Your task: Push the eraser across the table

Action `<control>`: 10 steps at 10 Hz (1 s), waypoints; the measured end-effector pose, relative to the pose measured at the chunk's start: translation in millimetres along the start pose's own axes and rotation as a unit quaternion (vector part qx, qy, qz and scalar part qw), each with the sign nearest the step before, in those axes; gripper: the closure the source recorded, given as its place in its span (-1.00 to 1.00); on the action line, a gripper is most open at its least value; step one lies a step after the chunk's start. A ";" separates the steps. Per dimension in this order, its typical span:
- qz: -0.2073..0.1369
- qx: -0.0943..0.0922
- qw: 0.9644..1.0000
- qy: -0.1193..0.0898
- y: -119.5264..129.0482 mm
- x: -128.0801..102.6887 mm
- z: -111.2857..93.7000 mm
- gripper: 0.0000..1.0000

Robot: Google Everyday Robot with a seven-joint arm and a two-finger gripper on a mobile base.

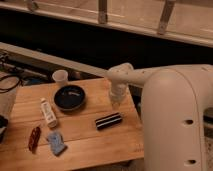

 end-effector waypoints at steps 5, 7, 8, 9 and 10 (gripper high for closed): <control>0.003 -0.018 1.000 0.009 -3.6 -4.2 14.0 1.00; 0.002 -0.019 1.000 0.019 -4.6 -5.5 24.0 1.00; 0.004 -0.018 1.000 0.022 -6.5 -6.6 28.6 1.00; 0.009 -0.016 1.000 0.021 -10.7 -5.7 28.8 1.00; 0.015 -0.015 1.000 0.011 -15.2 -5.5 23.0 1.00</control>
